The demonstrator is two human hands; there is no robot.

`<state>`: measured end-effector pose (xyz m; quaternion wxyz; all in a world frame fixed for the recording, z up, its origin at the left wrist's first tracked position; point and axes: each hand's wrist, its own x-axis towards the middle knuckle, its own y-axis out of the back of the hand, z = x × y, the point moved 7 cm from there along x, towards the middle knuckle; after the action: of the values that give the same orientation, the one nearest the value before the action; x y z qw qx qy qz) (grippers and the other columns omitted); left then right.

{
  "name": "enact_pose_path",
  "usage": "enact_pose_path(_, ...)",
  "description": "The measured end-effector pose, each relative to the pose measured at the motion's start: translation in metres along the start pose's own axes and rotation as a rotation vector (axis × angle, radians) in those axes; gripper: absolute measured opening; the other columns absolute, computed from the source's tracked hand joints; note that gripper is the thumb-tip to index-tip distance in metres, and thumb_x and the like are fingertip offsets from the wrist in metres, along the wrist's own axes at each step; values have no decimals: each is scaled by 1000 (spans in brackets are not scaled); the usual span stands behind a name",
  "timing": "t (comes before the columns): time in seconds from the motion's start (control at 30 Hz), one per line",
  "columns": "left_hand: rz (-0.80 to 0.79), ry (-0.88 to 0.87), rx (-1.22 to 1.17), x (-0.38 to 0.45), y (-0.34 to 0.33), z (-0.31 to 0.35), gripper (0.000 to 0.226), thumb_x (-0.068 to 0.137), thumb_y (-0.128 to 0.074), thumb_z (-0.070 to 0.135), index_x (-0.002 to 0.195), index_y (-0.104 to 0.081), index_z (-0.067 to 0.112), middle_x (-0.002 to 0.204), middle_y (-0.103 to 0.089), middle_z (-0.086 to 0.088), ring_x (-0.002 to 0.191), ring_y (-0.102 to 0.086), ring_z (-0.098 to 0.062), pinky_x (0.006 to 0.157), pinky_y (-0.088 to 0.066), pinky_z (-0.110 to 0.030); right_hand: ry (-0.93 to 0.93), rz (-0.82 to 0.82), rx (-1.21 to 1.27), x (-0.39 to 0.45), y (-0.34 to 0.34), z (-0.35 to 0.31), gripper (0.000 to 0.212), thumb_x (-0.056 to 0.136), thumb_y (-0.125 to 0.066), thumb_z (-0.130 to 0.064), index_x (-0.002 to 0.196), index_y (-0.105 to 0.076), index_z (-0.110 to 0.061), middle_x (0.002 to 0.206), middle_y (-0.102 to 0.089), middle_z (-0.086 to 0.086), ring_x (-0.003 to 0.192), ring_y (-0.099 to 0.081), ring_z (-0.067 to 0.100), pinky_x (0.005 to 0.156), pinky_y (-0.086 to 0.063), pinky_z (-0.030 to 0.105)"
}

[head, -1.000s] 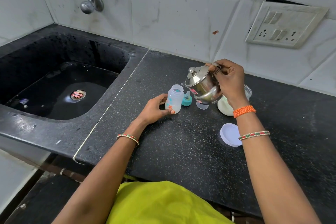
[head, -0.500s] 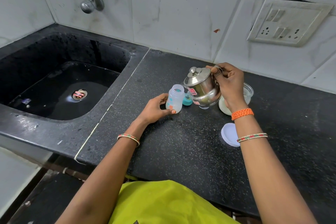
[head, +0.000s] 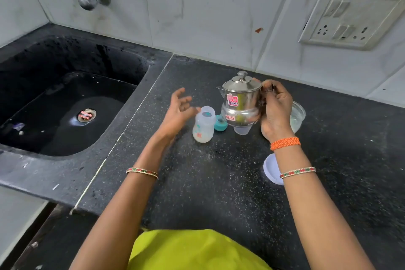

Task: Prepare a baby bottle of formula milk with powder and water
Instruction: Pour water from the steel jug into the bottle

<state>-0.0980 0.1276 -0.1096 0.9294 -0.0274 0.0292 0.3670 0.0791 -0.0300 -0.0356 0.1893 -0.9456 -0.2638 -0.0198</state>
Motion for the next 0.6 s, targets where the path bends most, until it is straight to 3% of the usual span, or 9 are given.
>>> enact_pose_path(0.07, 149, -138, 26, 9, 1, 41, 58, 88, -65, 20, 139, -38, 15, 133, -54, -5, 120, -55, -16, 100, -46, -32, 5, 44, 7, 8, -2, -4, 23, 92, -51, 4, 79, -61, -12, 71, -72, -12, 73, -68, 2, 70, -53, 19)
enact_pose_path(0.1, 146, -192, 45, 16, -5, 62, 49, 90, -64, 21, 135, -45, 12, 126, -60, -2, 112, -59, -9, 95, -48, -23, 4, 66, 22, 14, -3, -6, 23, 92, -52, 3, 78, -61, -12, 69, -71, -12, 70, -66, 2, 68, -52, 19)
enact_pose_path(0.17, -7, -224, 147, 37, -30, 93, 47, 89, -64, 27, 130, -52, 9, 116, -65, 2, 101, -61, 2, 87, -47, -11, -11, 111, 74, 31, -7, -7, 22, 91, -54, 2, 78, -62, -14, 67, -70, -12, 67, -64, 1, 66, -52, 19)
enact_pose_path(0.23, -226, -175, 246, 61, -58, 103, 53, 86, -63, 35, 130, -52, 8, 120, -65, 0, 105, -63, -5, 93, -48, -17, -40, 163, 154, 49, -12, -5, 19, 91, -56, 0, 79, -62, -14, 65, -70, -12, 64, -64, 1, 65, -53, 20)
enact_pose_path(0.3, -353, -110, 248, 88, -80, 104, 47, 90, -58, 33, 129, -52, 8, 121, -65, -5, 106, -65, -15, 90, -52, -27, -80, 227, 250, 73, -15, -2, 18, 90, -58, -3, 76, -63, -14, 64, -69, -9, 66, -63, 6, 67, -53, 25)
enact_pose_path(0.4, -349, -41, 165, 132, -91, 102, 35, 91, -61, 25, 123, -53, 13, 115, -66, -4, 95, -66, -13, 74, -57, -28, -183, 292, 340, 112, -15, 9, 24, 91, -54, -2, 70, -59, -14, 63, -65, -5, 68, -57, 12, 63, -48, 26)
enact_pose_path(0.53, -323, 41, 123, 191, -100, 76, 45, 83, -70, 4, 120, -49, 19, 119, -62, -9, 110, -62, -24, 81, -58, -44, -414, 310, 155, 163, -9, 36, 27, 94, -42, -1, 72, -51, -13, 72, -51, 3, 68, -49, 15, 67, -45, 28)
enact_pose_path(0.6, -342, 64, 115, 214, -111, 61, 52, 82, -70, 0, 123, -47, 21, 122, -60, -9, 114, -59, -23, 67, -59, -31, -488, 317, 11, 187, 0, 44, 29, 95, -40, 1, 70, -49, -10, 70, -48, 5, 66, -46, 15, 72, -43, 31)
